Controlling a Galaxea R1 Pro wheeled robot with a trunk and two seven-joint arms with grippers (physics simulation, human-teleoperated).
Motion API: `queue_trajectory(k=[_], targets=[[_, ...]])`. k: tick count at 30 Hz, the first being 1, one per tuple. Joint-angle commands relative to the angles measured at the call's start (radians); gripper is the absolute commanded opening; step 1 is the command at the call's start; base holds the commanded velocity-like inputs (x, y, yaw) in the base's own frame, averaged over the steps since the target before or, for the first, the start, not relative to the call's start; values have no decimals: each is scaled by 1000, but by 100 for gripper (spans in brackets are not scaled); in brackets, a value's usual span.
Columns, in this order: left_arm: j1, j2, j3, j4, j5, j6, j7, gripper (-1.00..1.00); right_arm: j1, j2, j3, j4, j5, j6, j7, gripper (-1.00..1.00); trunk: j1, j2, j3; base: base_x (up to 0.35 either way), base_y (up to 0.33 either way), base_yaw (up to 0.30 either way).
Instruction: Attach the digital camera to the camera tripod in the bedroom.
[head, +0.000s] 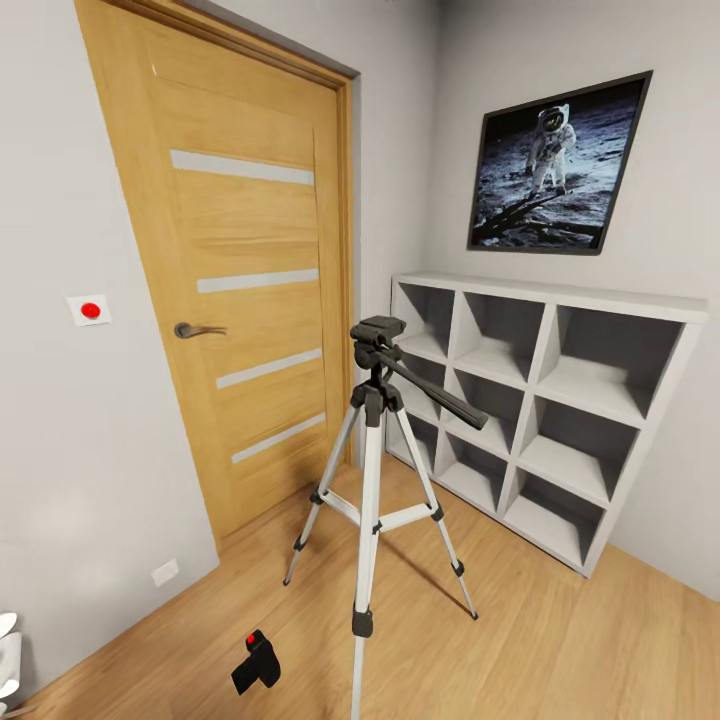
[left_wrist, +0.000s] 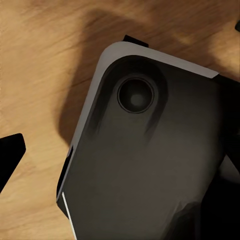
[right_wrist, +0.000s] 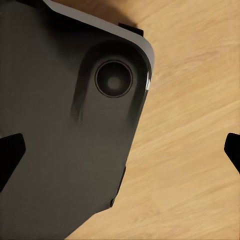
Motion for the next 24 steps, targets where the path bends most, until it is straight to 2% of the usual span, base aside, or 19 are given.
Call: queue_trajectory(k=[1, 24], targets=[[0, 0, 3, -1, 2, -1, 0, 100, 0, 1, 4, 0, 3, -1, -1, 100, 0, -1, -1, 0, 0, 0], [0, 0, 3, -1, 3, -1, 1, 100, 0, 0, 8, 0, 6, -11, 2, 100, 0, -1, -1, 0, 0, 0]])
